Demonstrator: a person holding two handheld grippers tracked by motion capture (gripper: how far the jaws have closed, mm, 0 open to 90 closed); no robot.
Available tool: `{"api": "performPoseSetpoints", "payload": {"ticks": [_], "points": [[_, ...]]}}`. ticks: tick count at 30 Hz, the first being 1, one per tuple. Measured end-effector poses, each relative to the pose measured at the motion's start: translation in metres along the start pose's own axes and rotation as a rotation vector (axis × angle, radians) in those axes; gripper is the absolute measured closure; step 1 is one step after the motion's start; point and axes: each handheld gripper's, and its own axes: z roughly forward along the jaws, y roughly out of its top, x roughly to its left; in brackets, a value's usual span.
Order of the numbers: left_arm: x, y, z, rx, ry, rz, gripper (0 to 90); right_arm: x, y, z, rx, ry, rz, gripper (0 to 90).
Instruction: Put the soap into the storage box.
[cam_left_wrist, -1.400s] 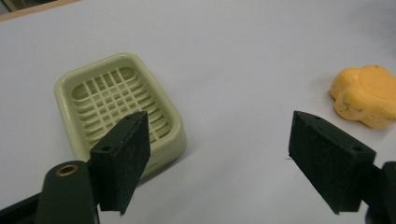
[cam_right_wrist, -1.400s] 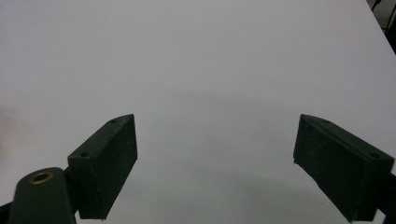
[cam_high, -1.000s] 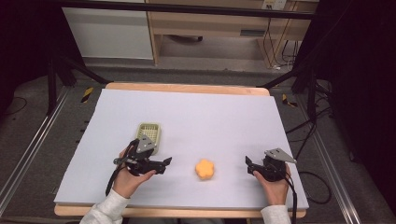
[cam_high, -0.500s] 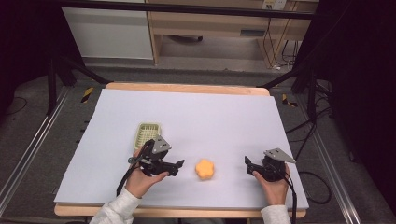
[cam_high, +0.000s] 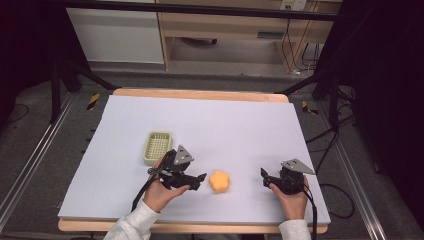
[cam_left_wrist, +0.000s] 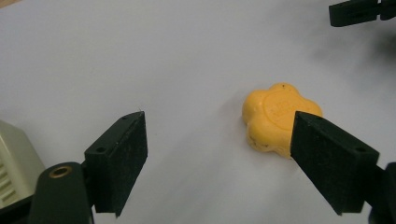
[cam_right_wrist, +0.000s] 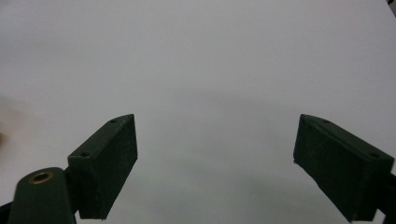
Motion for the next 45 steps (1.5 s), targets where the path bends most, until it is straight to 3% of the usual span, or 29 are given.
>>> {"api": "performPoseSetpoints", "payload": {"ticks": [25, 31, 45], "points": [[-0.022, 0.01, 0.019, 0.042, -0.043, 0.044, 17.1, 0.001, 0.001, 0.001, -0.035, -0.001, 0.022, 13.4], [-0.03, 0.014, 0.025, 0.055, -0.056, 0.064, 16.3, 0.002, -0.005, 0.007, 0.001, 0.005, 0.009, 13.4], [-0.041, 0.018, 0.044, 0.096, -0.072, 0.088, 15.4, 0.002, -0.006, 0.006, -0.019, 0.012, 0.018, 13.7]]}}
